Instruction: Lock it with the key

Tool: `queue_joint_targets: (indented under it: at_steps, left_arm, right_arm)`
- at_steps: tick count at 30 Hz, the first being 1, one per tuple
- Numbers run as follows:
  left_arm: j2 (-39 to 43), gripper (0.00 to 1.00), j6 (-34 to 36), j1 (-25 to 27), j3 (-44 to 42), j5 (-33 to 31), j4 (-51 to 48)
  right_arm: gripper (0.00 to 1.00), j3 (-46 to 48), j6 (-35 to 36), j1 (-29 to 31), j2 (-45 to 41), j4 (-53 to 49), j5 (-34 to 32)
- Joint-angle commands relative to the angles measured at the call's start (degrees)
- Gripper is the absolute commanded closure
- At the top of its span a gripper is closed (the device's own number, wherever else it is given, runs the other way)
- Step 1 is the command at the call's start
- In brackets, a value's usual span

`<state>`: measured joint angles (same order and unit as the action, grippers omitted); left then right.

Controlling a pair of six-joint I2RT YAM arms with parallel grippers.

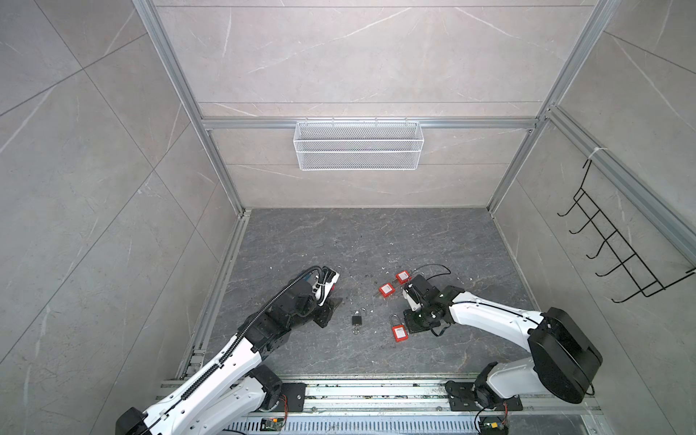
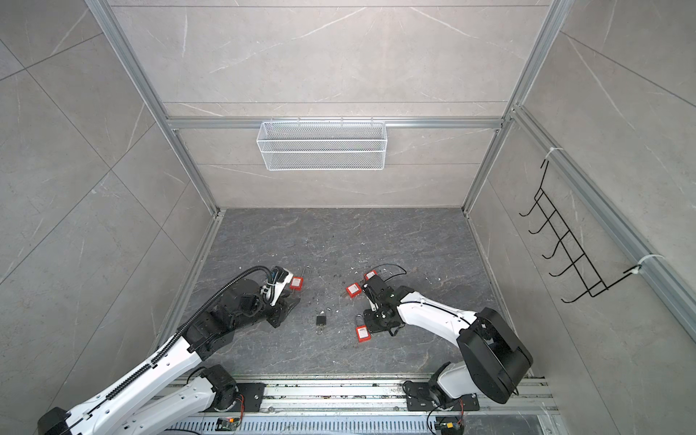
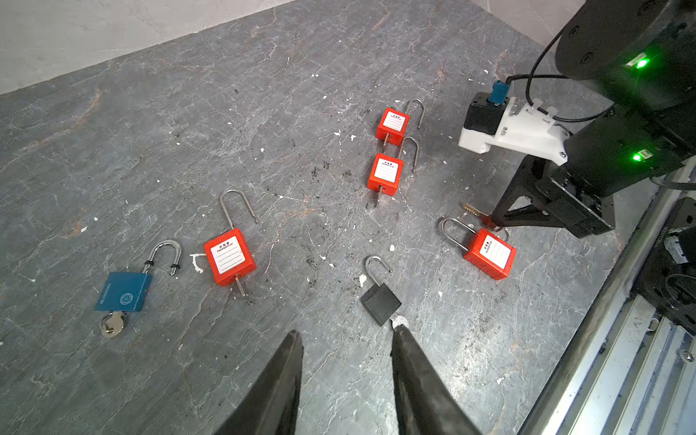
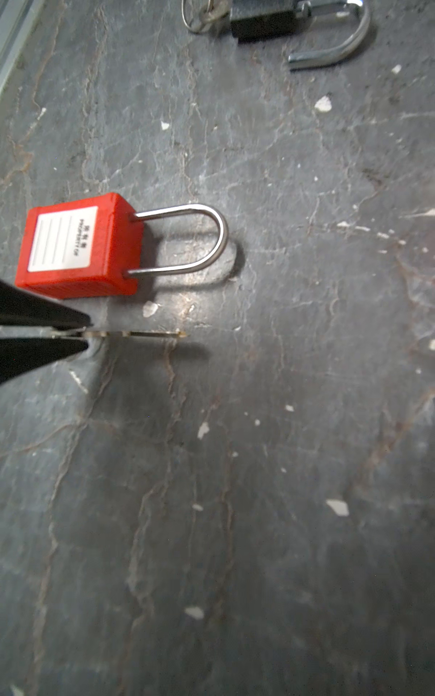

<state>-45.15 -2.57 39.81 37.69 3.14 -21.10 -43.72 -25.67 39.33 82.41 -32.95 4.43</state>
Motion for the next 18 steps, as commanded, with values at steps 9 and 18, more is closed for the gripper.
queue_joint_targets:
  at_steps: [9,18]
  left_arm:
    - [2.77,0.57,-5.4,-0.24,-0.51,-1.07,-1.12]
    - [9.36,0.39,-15.42,-0.65,-1.44,-12.94,-2.04]
  right_arm:
    - [0.57,-7.54,-8.63,2.69,-7.45,-8.84,-5.17]
    - [0.51,-23.4,-23.21,13.26,5.38,-13.39,-8.09]
